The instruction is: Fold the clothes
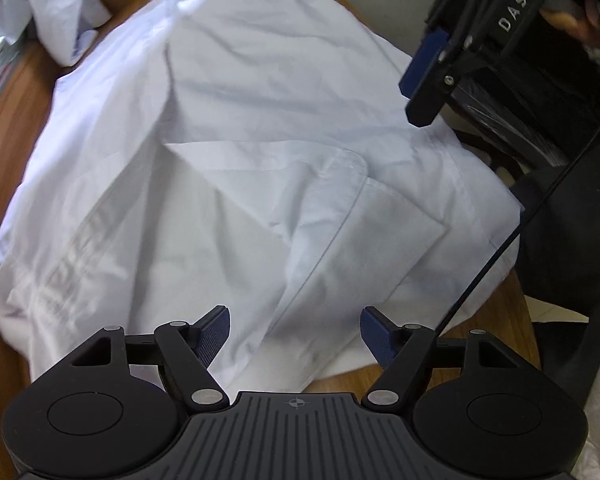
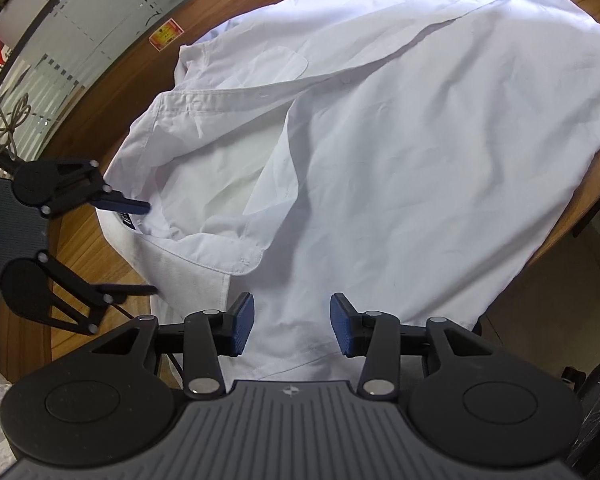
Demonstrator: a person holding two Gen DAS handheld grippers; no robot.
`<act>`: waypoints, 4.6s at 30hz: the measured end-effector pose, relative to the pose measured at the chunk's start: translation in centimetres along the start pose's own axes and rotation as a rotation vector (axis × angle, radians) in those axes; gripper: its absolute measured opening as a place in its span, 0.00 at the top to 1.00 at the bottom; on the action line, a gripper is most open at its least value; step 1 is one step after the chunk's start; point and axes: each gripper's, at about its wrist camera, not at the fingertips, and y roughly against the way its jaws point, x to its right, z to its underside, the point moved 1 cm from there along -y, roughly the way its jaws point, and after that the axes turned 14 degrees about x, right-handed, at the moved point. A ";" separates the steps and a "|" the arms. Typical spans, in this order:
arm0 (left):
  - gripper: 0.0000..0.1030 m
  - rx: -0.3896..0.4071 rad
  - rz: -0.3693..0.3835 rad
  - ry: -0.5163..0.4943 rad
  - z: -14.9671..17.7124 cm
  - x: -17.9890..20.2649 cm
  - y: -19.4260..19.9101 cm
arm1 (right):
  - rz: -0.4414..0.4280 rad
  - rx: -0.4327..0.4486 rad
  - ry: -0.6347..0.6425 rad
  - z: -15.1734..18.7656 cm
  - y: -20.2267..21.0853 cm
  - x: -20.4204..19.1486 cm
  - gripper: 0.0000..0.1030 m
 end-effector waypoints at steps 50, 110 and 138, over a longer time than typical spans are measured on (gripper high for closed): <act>0.50 0.192 -0.312 0.421 3.2 -0.3 1.3 | 0.051 -0.056 0.082 -0.2 -3.4 0.0 0.53; 0.57 0.222 -0.672 1.141 12.5 -7.0 5.8 | -0.166 -0.060 0.319 -3.1 -7.8 -8.0 0.50; 0.46 0.266 -0.533 0.790 9.7 -7.9 6.4 | -0.096 -0.146 0.244 -5.2 -9.4 -3.7 0.50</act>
